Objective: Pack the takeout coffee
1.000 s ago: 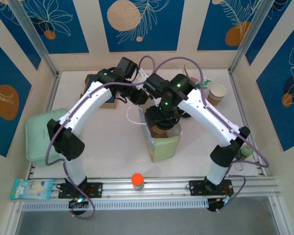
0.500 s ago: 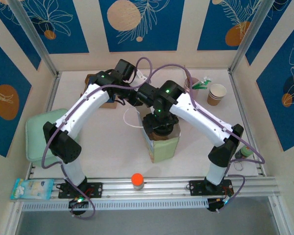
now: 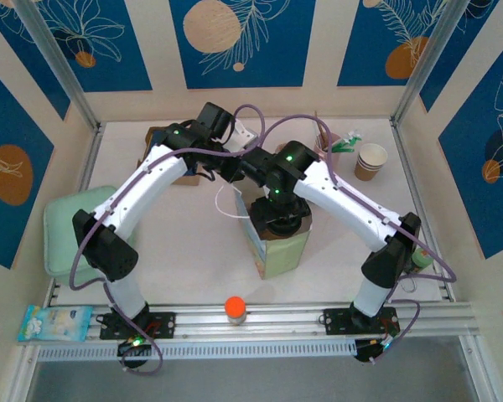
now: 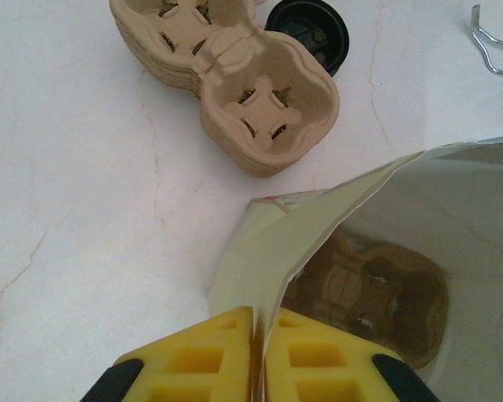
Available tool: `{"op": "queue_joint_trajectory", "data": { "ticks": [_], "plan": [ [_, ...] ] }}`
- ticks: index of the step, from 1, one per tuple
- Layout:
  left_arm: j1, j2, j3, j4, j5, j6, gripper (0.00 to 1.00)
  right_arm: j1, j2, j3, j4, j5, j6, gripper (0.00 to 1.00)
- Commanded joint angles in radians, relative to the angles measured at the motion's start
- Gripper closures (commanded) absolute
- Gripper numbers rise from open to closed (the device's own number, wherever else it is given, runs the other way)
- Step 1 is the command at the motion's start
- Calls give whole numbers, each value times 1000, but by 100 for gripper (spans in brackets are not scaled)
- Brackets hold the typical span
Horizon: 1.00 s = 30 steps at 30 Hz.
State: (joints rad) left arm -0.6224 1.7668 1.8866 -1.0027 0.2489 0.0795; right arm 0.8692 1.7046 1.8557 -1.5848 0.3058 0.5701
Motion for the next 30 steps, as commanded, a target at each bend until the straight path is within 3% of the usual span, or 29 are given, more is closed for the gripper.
{"op": "queue_joint_trajectory", "data": {
  "ticks": [1,30],
  "plan": [
    [-3,-35,-4,10,-11,-4,90,-9,-53,-12,1,-37,12,61],
    [-3,-60,-43,31,-13,-30,93,-1,5,-153,116,-97,18,62]
  ]
}}
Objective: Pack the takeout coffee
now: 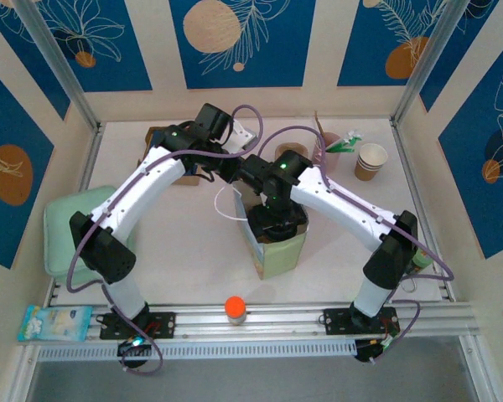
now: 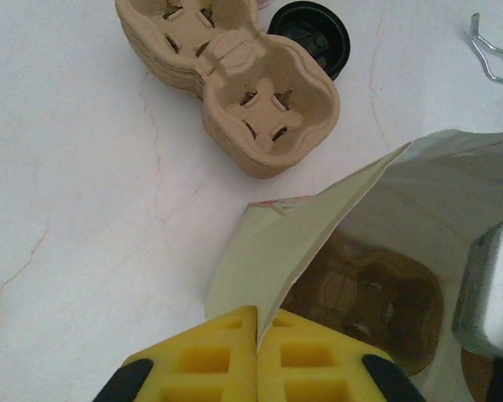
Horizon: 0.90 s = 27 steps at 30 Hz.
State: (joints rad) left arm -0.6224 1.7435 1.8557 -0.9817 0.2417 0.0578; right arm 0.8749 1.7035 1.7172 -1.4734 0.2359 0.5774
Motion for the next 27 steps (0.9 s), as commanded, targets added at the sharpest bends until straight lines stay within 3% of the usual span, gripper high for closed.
{"op": "queue_joint_trajectory", "data": {
  "ticks": [1,27],
  "plan": [
    [-3,-39,-13,11,-6,-9,93,-8,5,-15,8,-27,9,62],
    [-3,-76,-79,44,-1,-19,93,-47,13,-52,96,-14,-45,63]
  ]
}}
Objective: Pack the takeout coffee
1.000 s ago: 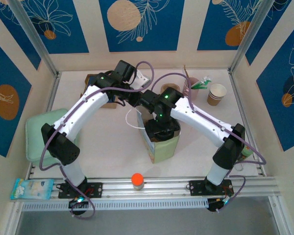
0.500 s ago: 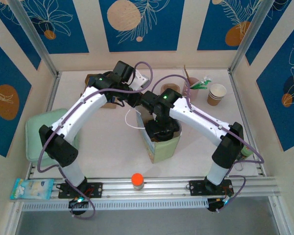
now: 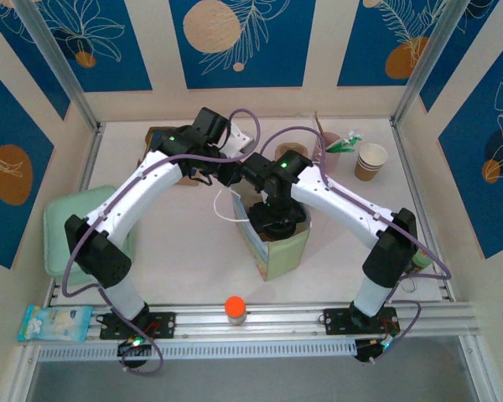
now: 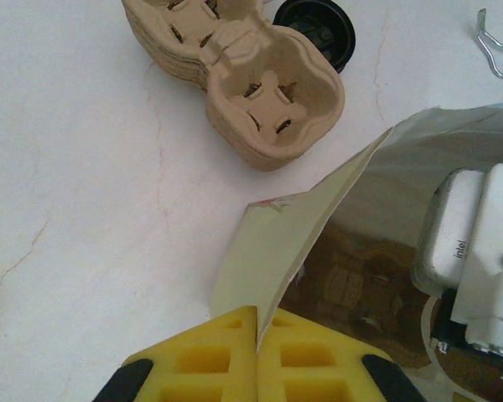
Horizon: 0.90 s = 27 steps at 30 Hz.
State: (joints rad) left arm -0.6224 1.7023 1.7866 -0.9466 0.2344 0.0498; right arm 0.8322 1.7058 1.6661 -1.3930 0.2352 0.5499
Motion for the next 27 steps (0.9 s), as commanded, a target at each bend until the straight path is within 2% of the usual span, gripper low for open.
{"op": "queue_joint_trajectory", "data": {
  "ticks": [1,27],
  "plan": [
    [-3,-33,-10,10,6,-12,93,-6,12,0,19,-11,-22,64],
    [-3,-47,-31,13,0,-11,93,-49,24,-59,86,-32,-38,66]
  ]
}}
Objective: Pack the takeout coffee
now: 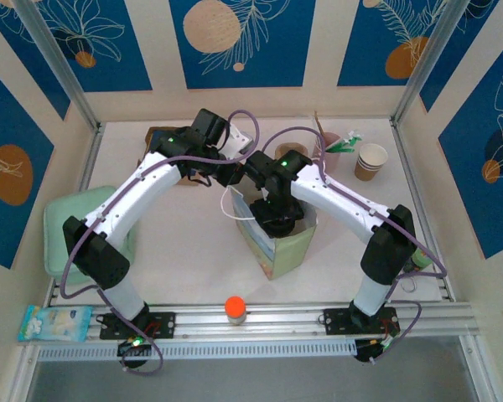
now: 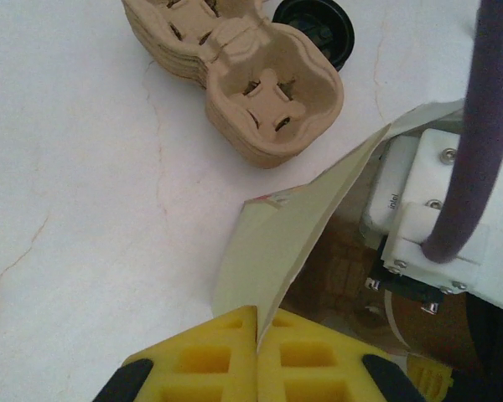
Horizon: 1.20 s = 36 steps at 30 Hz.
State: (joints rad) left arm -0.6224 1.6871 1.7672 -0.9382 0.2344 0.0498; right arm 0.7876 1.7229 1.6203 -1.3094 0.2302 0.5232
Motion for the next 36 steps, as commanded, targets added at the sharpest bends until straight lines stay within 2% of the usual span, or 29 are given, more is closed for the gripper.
{"op": "queue_joint_trajectory", "data": {
  "ticks": [1,22,36],
  "plan": [
    [-3,-31,-13,6,-1,-12,93,-4,8,-14,2,-29,-9,66],
    [-3,-3,34,-31,-60,14,93,52,-30,-66,-4,-17,-21,66],
    [-3,-1,24,-44,-76,22,93,42,-49,-85,-16,59,-21,66]
  ]
}}
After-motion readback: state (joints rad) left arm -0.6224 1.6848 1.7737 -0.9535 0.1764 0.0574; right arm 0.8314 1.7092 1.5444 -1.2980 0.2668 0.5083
